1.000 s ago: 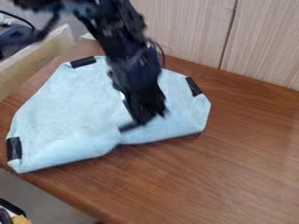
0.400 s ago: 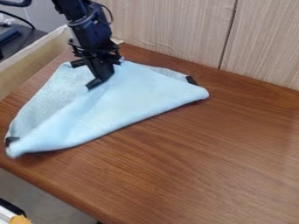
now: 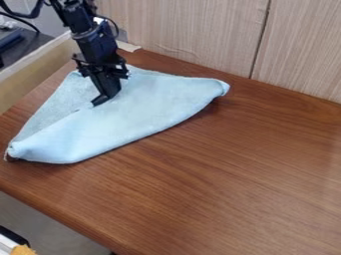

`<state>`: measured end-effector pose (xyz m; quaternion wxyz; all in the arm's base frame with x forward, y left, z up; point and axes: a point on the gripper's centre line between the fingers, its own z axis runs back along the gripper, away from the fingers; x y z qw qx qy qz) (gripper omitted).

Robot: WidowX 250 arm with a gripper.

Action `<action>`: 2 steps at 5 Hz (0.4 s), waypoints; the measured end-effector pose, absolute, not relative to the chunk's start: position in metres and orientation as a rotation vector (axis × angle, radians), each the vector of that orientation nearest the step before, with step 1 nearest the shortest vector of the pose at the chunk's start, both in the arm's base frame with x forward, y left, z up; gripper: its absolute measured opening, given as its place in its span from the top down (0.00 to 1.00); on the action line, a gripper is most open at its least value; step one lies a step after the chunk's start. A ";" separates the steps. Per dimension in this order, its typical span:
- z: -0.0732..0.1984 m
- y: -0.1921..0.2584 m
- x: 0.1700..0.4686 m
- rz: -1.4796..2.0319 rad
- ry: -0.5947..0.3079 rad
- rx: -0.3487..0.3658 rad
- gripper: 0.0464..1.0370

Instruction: Fold the cloth from bottom right to top left

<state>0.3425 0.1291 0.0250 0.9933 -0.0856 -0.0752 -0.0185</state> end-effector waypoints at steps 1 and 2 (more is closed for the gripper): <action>0.021 0.126 0.341 -0.040 -0.136 -0.145 0.75; 0.021 0.122 0.339 -0.045 -0.120 -0.132 0.47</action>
